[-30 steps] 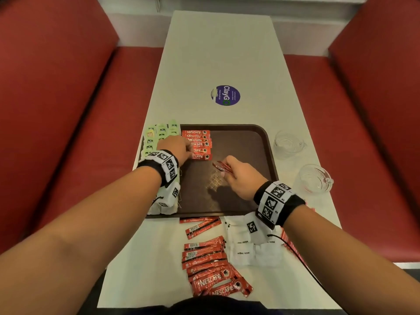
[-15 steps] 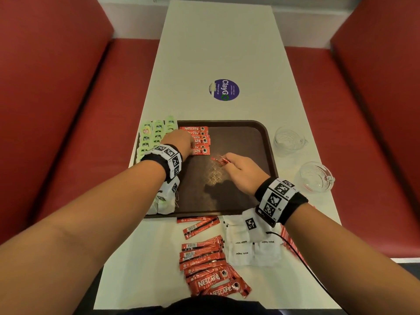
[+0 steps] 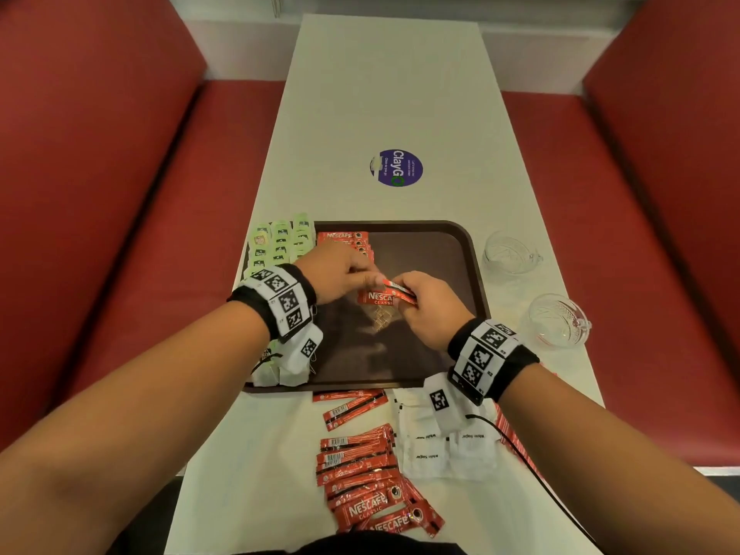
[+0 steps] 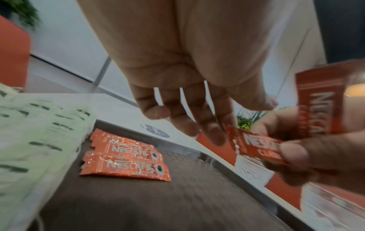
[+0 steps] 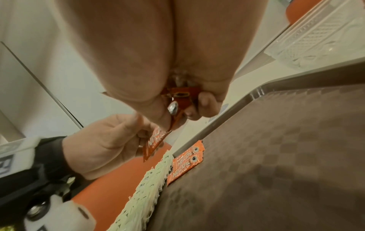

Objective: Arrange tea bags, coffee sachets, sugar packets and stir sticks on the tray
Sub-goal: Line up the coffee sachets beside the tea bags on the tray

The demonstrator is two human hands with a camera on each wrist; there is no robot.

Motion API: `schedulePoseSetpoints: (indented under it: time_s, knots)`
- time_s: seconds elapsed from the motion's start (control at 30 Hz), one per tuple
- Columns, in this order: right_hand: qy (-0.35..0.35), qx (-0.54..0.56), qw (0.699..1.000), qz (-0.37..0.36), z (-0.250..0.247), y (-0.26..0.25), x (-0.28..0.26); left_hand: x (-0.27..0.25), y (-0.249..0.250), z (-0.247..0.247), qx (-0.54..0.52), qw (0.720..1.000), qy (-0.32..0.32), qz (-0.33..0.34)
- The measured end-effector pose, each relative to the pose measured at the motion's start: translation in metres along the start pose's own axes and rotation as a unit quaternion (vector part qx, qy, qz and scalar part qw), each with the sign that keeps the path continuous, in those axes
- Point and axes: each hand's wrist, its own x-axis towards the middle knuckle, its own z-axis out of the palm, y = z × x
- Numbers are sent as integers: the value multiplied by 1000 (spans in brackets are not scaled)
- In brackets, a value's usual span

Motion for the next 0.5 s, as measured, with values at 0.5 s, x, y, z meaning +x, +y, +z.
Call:
schedulePoseSetpoints:
  time_s: [0.5]
  knots:
    - [-24, 25, 999, 30, -1, 2, -2, 6, -48, 10, 176, 973, -10, -148]
